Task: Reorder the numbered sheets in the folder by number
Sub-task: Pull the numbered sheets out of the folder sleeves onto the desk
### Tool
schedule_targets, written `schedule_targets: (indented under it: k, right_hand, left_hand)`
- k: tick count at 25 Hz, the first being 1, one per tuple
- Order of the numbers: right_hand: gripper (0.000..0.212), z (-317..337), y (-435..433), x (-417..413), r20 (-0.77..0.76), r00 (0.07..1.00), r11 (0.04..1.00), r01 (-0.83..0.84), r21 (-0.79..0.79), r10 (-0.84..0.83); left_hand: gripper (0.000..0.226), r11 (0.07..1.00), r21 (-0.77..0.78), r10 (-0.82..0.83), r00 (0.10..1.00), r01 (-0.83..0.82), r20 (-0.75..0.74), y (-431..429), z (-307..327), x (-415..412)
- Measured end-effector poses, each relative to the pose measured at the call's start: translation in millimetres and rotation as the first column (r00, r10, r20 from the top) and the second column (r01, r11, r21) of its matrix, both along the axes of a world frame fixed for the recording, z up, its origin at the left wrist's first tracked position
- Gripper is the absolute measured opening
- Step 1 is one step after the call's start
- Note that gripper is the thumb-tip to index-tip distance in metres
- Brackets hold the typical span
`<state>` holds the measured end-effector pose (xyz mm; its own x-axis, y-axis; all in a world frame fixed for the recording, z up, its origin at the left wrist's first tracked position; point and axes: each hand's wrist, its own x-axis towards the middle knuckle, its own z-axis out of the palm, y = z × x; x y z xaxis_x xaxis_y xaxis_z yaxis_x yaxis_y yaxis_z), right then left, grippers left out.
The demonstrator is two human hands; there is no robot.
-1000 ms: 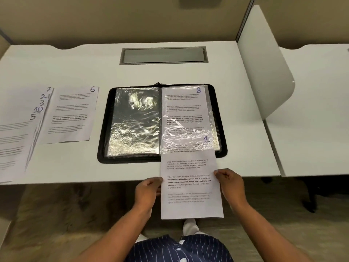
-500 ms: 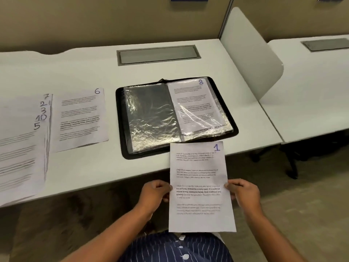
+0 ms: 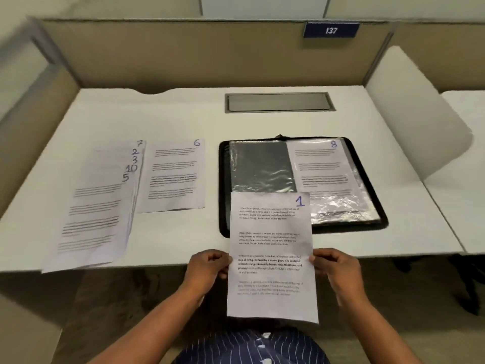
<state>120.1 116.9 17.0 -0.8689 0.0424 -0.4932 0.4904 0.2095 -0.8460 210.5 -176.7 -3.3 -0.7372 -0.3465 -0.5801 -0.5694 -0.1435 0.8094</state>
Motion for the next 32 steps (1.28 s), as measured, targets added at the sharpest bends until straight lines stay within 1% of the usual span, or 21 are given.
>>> schedule_targets:
  k: [6, 8, 10, 13, 15, 19, 23, 28, 30, 32]
  right_hand:
    - [0.014, -4.8, -112.0, -64.9, -0.037, 0.986, 0.985, -0.166, -0.053, 0.164]
    - [0.016, -9.9, -153.7, -78.1, -0.048, 0.979, 0.979, -0.199, -0.046, 0.197]
    - [0.017, -14.2, -196.0, -89.3, -0.060, 0.973, 0.974, -0.226, -0.034, 0.223]
    - [0.016, -25.3, -259.8, -106.0, -0.069, 0.976, 0.978, -0.209, 0.010, 0.209]
    - [0.017, -32.5, -296.0, -115.0, -0.070, 0.981, 0.983, -0.181, 0.015, 0.182]
    - [0.018, -41.0, -344.4, -134.2, -0.058, 0.984, 0.984, -0.164, 0.072, 0.169]
    - [0.018, -48.0, -369.1, -146.6, -0.051, 0.977, 0.966, -0.196, 0.169, 0.207]
    - [0.016, -53.3, -379.7, -150.9, -0.031, 0.973, 0.942, -0.215, 0.259, 0.231]
    - [0.014, -52.8, -378.7, -150.4, -0.045, 0.967, 0.931, -0.228, 0.284, 0.251]
    - [0.013, -49.2, -376.6, -148.5, -0.080, 0.953, 0.905, -0.247, 0.348, 0.291]
  left_hand:
    - [0.008, 0.961, -0.064, 0.270, 0.963, -0.269, 0.010, -82.3, 14.6, -14.3]
    - [0.008, 0.942, -0.098, 0.324, 0.946, -0.321, 0.020, -116.2, 12.1, -17.2]
    - [0.008, 0.932, -0.129, 0.345, 0.938, -0.339, 0.027, -152.4, 8.9, -23.8]
    - [0.004, 0.920, -0.203, 0.349, 0.936, -0.335, 0.041, -219.2, 3.1, -47.4]
    - [0.007, 0.921, -0.236, 0.327, 0.944, -0.309, 0.042, -258.3, -2.7, -64.4]
    - [0.007, 0.924, -0.281, 0.288, 0.956, -0.260, 0.062, -306.0, -14.0, -91.6]
    - [0.009, 0.924, -0.320, 0.249, 0.964, -0.208, 0.092, -328.6, -25.5, -106.2]
    - [0.010, 0.907, -0.402, 0.196, 0.971, -0.127, 0.136, -336.6, -33.6, -110.5]
    - [0.010, 0.874, -0.477, 0.178, 0.974, -0.090, 0.143, -336.7, -31.7, -108.8]
    - [0.013, 0.822, -0.567, 0.157, 0.978, -0.052, 0.138, -334.3, -27.7, -107.5]
